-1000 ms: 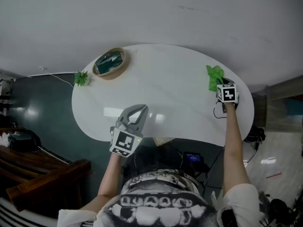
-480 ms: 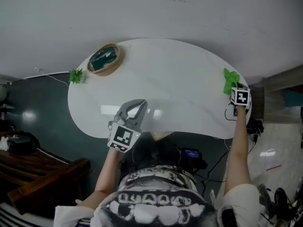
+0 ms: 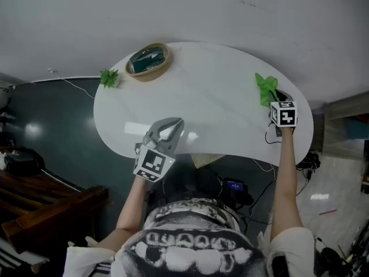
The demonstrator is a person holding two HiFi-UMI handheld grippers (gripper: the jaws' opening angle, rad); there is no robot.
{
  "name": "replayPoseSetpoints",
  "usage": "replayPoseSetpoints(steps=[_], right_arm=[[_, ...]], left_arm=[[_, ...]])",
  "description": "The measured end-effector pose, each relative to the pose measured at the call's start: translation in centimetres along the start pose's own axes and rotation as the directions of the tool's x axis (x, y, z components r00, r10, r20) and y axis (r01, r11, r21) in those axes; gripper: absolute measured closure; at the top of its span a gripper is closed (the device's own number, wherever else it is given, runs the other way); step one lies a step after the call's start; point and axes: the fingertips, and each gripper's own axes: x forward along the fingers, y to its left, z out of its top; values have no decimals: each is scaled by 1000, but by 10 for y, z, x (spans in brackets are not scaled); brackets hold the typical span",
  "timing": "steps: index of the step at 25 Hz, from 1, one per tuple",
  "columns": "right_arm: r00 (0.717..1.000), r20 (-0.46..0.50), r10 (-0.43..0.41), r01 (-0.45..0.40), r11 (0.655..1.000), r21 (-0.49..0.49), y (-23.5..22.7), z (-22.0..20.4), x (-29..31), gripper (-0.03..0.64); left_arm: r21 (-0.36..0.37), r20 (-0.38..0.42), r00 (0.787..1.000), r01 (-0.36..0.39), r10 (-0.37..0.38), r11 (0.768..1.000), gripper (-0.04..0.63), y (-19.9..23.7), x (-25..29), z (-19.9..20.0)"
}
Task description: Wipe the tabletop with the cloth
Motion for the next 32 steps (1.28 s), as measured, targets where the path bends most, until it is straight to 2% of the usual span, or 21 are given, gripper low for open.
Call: replayPoseSetpoints(steps=[4, 7, 13, 19, 23, 26, 29, 32], right_arm=[[988, 75, 133, -127, 989, -72, 114, 57, 8, 534], [964, 108, 242, -229, 966, -121, 212, 94, 17, 534], [896, 139, 422, -388, 895, -222, 398, 153, 27, 534], [832, 114, 543, -487, 813, -318, 543, 180, 23, 534], [797, 69, 600, -541, 760, -360, 607, 177, 23, 534], [782, 29, 623, -567, 729, -383, 639, 166, 25, 534], [783, -15, 622, -578, 718, -388, 655, 150, 31, 534], [796, -43, 604, -573, 729, -374, 654, 136, 38, 534]], left_arm=[[-10, -15, 999, -28, 28, 1000, 587, 25, -42, -23], [-24, -24, 998, -55, 54, 998, 586, 47, -78, -44], [-39, -47, 993, -114, 112, 993, 586, 92, -148, -86], [-57, -76, 981, -185, 180, 981, 586, 128, -211, -124], [-80, -99, 968, -239, 231, 968, 587, 144, -242, -145], [-95, -107, 960, -269, 259, 958, 586, 149, -259, -157], [-115, -104, 957, -281, 270, 953, 586, 148, -271, -164], [-122, -124, 956, -279, 265, 952, 586, 148, -278, -172]])
